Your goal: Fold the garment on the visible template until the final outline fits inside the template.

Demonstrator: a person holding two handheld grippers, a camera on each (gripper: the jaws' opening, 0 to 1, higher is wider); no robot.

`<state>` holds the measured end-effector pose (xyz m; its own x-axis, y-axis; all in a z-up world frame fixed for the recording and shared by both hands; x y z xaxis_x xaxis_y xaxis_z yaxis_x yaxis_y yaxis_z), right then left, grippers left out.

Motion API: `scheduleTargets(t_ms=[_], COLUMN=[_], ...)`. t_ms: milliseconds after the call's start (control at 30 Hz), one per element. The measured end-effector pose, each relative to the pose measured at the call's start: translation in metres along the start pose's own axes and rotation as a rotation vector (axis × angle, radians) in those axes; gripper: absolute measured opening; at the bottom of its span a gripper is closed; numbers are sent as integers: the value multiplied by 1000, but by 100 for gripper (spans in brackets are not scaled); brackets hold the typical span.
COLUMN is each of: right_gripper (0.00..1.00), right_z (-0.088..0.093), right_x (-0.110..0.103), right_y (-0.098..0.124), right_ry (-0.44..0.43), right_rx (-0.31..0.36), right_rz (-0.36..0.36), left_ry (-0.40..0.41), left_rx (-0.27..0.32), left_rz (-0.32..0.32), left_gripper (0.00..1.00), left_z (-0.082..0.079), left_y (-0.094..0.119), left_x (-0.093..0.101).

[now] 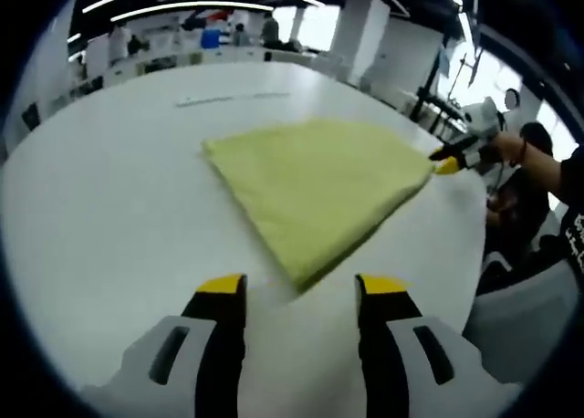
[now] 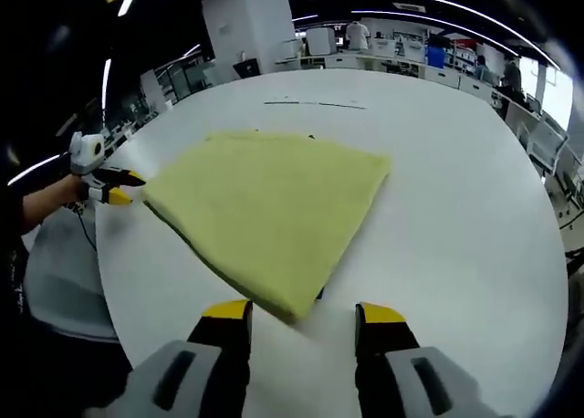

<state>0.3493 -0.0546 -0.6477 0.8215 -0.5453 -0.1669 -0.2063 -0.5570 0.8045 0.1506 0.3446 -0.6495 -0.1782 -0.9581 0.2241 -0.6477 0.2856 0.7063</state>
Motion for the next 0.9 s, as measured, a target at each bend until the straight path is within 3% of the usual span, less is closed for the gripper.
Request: scheduleTargets(t_ms=[367,667,900], right_gripper=[80,89,93], right_z=[-3,-17,-25], right_x=[-17,-37,-54], right_y=[18,45,64], right_ry=[-18,-24,-14], right_rx=[51,146,204], right_rz=[12,16,-14], left_ry=[59,101,102], left_rx=[42,129,169], left_rz=[-18,-16,-10], left_gripper=[72,89,92], left_z=[-6,-22,-30], left_y=[20,43,59], left_x=[9,26,39])
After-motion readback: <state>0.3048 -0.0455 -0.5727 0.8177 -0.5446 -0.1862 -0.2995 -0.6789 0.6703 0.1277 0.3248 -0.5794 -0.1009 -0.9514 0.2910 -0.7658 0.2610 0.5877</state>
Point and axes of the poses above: the point that each gripper's makers call its tool centre point, and the gripper's own axes: y roughly backward along the fingers, x roughly to its right, z roughly out of its underside, the point moved 9 cm from there along y, roughly backward along the fingers, and after that the axes turned 4 degrees about -x, right-handed, at the moved point
